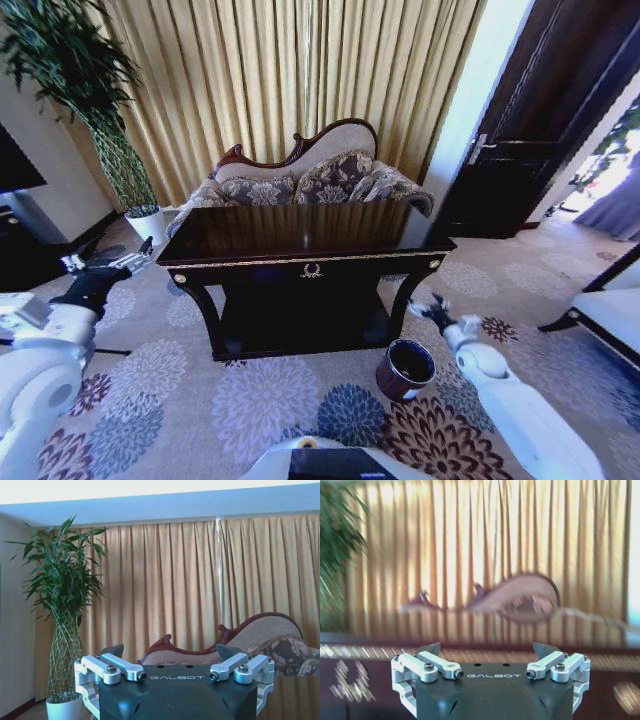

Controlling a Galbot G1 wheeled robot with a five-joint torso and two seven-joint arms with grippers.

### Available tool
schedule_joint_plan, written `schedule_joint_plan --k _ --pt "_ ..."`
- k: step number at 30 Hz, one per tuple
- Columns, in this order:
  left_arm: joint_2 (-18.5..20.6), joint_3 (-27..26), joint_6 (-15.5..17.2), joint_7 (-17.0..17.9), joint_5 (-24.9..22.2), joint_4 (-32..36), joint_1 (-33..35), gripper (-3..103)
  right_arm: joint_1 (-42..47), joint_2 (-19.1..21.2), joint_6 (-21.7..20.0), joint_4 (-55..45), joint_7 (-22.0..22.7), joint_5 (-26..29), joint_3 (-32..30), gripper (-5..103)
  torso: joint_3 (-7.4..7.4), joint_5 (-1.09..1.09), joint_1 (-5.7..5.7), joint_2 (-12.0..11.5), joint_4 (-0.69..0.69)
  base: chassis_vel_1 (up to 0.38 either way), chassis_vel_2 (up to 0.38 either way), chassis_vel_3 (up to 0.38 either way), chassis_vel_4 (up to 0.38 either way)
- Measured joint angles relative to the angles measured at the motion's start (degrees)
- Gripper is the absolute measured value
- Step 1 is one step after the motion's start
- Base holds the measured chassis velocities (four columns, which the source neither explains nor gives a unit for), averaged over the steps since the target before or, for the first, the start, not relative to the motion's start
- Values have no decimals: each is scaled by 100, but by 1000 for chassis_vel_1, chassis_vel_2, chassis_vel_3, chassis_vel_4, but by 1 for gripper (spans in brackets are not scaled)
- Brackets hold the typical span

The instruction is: Move to the front of the table and place the trash on the table into the trash bin.

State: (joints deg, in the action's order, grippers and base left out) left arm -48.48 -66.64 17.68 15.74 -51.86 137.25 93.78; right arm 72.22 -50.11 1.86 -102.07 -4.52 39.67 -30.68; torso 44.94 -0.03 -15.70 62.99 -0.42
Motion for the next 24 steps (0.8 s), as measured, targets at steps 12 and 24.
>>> schedule_joint_plan --k 12,24 --pt "-247 -83 1 16 30 236 103 100 80 109 -1269 -2061 504 463 -325 100 0 0 0 0 0 0 0 0 0" --pt "-210 -102 1 15 37 250 134 100 214 74 -1352 -2220 548 359 -459 100 1 2 0 0 -1 0 0 0 0"
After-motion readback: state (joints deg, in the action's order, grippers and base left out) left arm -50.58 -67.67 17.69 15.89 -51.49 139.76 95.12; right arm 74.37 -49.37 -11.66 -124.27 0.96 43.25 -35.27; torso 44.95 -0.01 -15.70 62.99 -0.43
